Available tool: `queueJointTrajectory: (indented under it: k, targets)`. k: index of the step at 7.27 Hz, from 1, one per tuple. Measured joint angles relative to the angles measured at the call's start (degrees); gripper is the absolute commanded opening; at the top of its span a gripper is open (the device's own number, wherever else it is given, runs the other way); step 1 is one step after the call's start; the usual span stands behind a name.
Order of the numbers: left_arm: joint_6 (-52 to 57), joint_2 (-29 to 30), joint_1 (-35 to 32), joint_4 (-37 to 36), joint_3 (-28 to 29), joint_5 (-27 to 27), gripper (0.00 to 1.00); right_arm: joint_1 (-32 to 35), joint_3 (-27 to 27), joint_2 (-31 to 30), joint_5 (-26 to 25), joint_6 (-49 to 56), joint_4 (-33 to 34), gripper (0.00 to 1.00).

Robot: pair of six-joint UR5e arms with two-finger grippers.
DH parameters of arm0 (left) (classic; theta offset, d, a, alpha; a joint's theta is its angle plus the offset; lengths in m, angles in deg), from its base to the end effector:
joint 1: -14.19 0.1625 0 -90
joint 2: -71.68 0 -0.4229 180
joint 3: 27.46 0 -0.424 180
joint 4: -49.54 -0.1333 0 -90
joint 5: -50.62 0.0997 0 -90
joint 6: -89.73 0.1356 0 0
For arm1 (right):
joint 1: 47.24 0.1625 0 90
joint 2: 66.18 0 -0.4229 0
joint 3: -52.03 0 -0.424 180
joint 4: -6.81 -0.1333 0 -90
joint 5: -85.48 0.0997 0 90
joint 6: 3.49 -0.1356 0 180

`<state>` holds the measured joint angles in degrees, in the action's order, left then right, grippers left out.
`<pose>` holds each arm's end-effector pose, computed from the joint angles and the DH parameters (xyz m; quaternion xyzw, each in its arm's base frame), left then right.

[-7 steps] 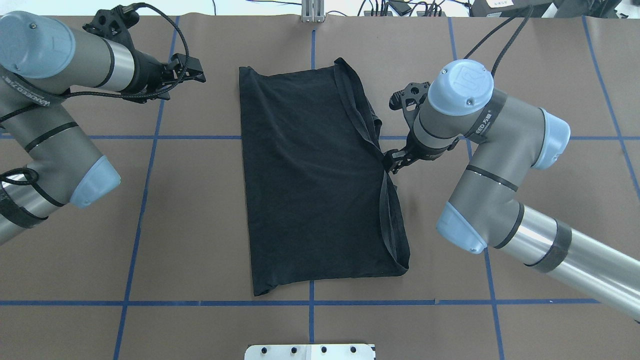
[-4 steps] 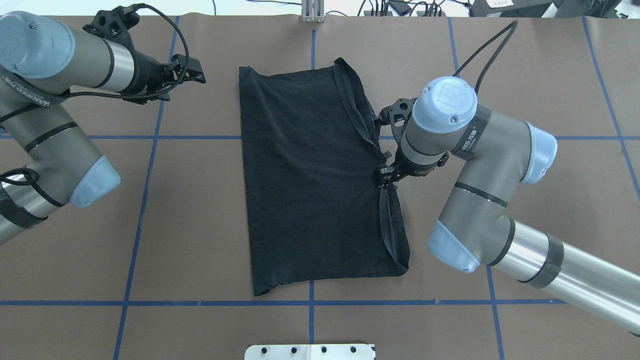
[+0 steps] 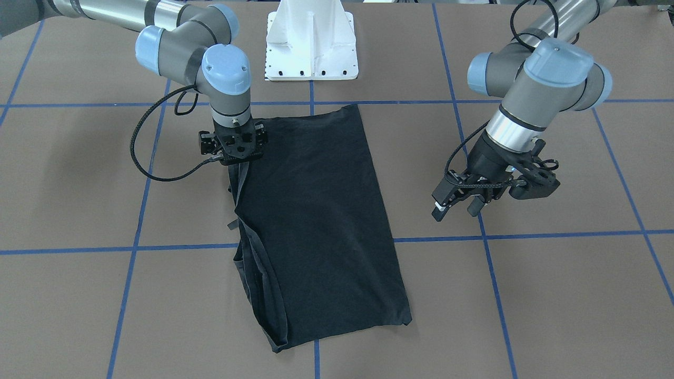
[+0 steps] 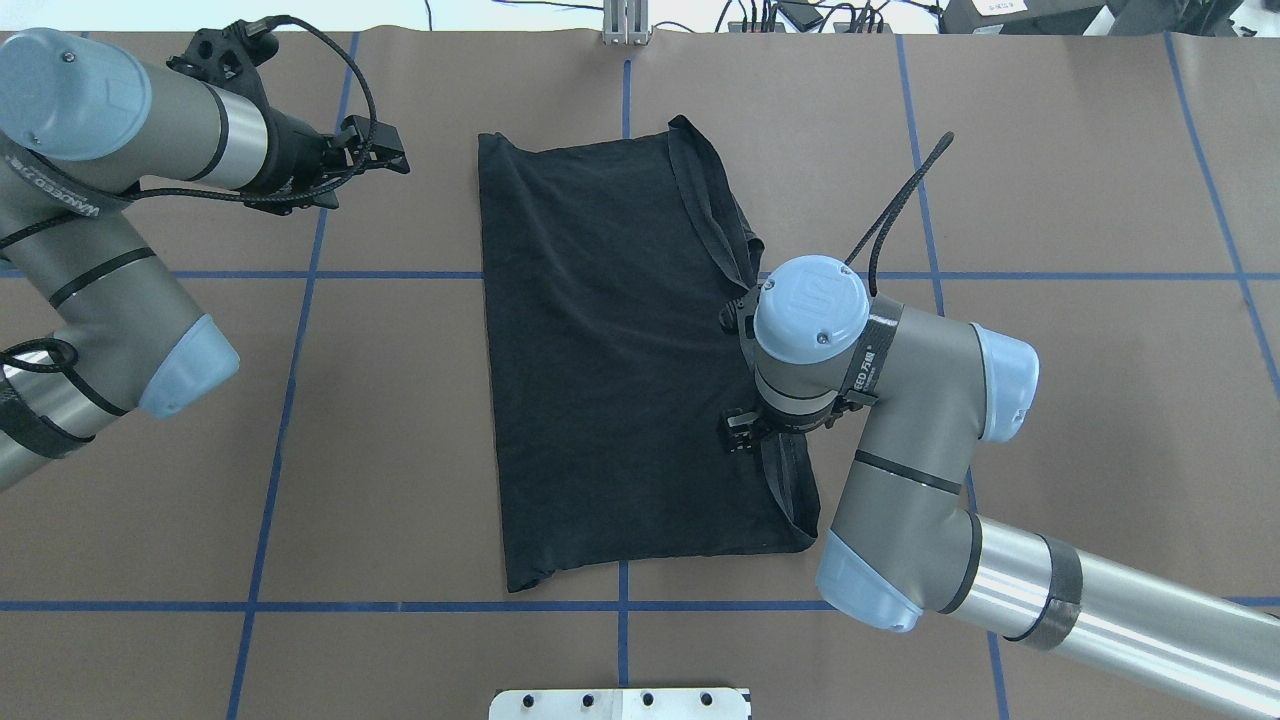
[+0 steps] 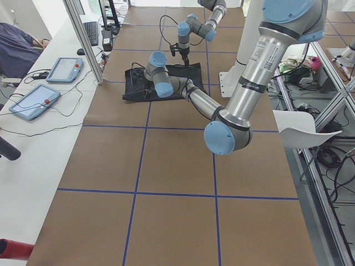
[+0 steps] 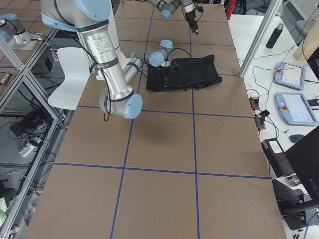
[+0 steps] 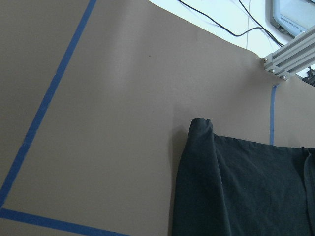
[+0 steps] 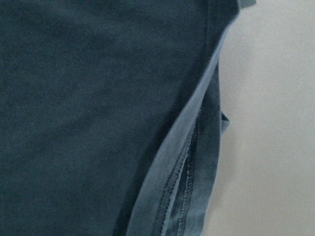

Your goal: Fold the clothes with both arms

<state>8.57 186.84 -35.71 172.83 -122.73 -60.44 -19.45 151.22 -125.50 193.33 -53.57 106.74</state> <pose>0.3881 -0.5922 0.2972 0.1193 0.5284 -0.2025 0.8158 -0.5694 -0.4038 0.3165 0.0177 -0.2954 -0.1407 0.9448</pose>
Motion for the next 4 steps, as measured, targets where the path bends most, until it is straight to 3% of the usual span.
queueJointTrajectory:
  k: [4]
  targets:
    - [-0.1,0.3,0.1,-0.1,-0.3,-0.7,1.00,2.0,-1.5,-0.2,0.1,1.7,0.7,1.00]
